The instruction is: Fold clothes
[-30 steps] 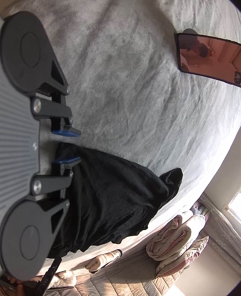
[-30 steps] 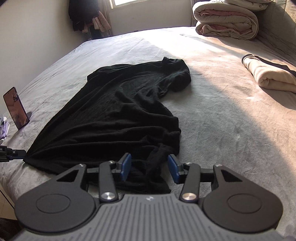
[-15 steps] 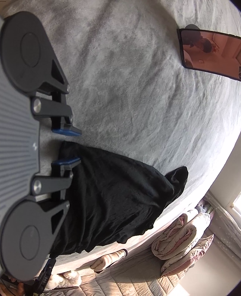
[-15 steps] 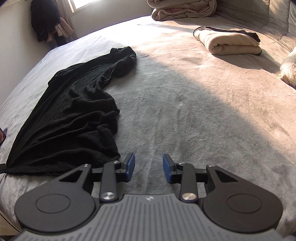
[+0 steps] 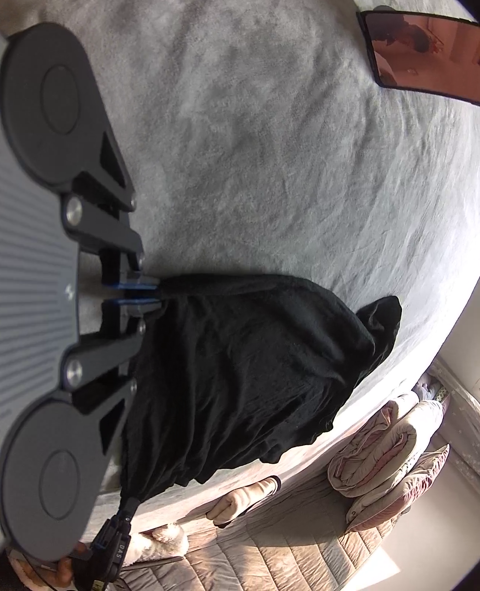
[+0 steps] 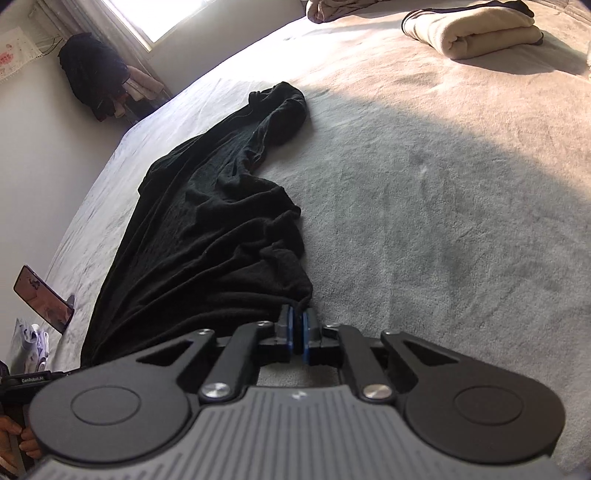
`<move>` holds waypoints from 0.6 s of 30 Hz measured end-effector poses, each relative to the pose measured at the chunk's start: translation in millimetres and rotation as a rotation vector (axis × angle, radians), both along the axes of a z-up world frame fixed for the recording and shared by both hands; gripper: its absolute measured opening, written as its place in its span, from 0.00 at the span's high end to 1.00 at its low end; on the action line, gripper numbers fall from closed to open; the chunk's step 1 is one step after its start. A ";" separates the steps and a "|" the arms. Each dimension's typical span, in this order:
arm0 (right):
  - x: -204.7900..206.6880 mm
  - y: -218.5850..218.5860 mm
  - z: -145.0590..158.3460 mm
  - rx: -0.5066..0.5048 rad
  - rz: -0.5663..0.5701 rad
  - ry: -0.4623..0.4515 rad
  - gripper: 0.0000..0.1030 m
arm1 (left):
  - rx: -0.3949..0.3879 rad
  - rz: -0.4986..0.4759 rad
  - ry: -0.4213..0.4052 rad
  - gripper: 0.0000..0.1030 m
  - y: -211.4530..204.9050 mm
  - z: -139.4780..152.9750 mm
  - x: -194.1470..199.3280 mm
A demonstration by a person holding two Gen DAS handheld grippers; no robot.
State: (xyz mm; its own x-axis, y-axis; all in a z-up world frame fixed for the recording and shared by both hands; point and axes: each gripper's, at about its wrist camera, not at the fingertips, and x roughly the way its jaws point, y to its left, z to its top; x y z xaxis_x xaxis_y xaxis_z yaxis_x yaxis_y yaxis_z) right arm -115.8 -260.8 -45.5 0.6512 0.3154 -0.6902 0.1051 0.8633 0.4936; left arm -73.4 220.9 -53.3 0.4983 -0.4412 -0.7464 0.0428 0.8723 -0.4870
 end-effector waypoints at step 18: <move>-71.5 -52.3 54.7 -0.115 0.062 -0.047 0.95 | 0.001 -0.111 -0.001 0.97 -20.6 48.8 -80.6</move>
